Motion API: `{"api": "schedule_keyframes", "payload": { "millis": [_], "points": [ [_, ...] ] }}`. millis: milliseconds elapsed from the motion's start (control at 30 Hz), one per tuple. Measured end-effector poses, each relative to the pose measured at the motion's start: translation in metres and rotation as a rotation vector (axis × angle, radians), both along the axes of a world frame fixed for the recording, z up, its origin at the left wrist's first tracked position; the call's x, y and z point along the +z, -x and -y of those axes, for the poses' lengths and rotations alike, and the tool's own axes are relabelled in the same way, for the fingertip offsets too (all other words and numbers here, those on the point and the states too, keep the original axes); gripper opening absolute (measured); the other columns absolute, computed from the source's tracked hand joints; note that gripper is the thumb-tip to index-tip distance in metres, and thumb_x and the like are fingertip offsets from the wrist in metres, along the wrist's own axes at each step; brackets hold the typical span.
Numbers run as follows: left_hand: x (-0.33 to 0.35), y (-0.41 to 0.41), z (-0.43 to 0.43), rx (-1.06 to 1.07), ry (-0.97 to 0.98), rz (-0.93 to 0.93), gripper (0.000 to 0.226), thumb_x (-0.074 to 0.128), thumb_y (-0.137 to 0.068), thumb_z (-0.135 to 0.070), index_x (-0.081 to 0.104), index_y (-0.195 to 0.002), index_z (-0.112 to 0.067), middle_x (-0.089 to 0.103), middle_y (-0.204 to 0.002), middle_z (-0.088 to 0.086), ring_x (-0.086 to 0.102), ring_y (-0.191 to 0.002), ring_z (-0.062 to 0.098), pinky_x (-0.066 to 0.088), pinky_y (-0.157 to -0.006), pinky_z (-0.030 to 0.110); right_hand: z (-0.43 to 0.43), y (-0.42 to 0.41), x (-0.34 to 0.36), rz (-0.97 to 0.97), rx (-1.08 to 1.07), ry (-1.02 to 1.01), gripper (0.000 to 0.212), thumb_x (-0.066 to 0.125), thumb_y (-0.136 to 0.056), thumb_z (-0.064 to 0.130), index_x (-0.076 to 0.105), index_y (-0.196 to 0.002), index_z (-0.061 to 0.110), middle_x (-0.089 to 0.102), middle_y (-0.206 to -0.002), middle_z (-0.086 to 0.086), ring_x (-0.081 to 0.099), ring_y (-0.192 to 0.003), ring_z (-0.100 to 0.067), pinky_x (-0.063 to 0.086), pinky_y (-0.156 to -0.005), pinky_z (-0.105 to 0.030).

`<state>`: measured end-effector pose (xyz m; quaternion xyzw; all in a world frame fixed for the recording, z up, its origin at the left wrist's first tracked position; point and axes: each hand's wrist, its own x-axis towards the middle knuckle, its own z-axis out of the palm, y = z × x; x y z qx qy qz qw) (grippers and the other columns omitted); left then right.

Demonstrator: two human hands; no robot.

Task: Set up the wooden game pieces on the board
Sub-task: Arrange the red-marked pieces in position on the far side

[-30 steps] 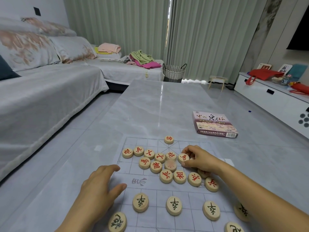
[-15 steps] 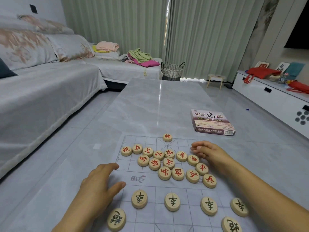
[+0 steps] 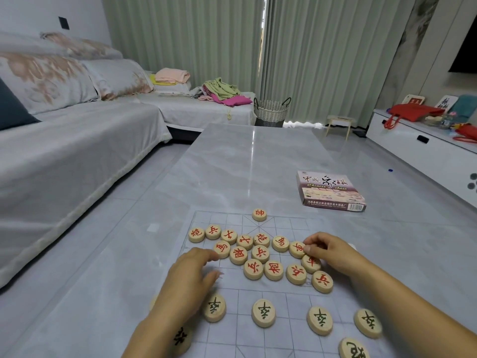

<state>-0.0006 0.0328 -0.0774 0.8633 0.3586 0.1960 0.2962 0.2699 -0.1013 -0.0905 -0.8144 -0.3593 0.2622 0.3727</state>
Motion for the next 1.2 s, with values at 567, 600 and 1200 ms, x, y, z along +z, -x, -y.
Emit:
{"api": "schedule_keyframes", "payload": {
  "millis": [567,600,1200],
  "points": [
    [0.014,-0.111,-0.068,-0.443,-0.287,-0.664,0.043,0.045,-0.087,-0.007,0.054,-0.115,-0.039,0.053,-0.119,-0.001,0.050,-0.106,0.026,0.046,-0.086,0.034,0.013,-0.007,-0.002,-0.229,-0.094,-0.194,0.018,0.055,-0.087,0.003,0.065,-0.089,0.017,0.066,-0.092,-0.007,0.058,-0.086,-0.018,0.046,-0.078,-0.026],
    [0.014,-0.111,-0.070,-0.442,-0.260,-0.658,0.039,0.045,-0.088,-0.010,0.055,-0.113,-0.038,0.054,-0.117,-0.001,0.051,-0.103,0.026,0.048,-0.087,0.036,0.014,-0.007,-0.003,-0.223,-0.088,-0.196,0.018,0.055,-0.087,0.003,0.065,-0.089,0.017,0.066,-0.092,-0.006,0.058,-0.086,-0.018,0.046,-0.079,-0.026],
    [0.010,-0.024,-0.118,-0.037,-0.020,-0.238,0.025,0.062,-0.084,-0.017,0.060,-0.109,-0.019,0.057,-0.103,0.001,0.054,-0.090,0.016,0.046,-0.083,0.028,0.001,0.007,0.007,-0.109,-0.116,-0.162,0.014,0.055,-0.089,0.005,0.062,-0.093,0.017,0.064,-0.097,-0.005,0.057,-0.085,-0.015,0.043,-0.068,-0.021]
  ]
}}
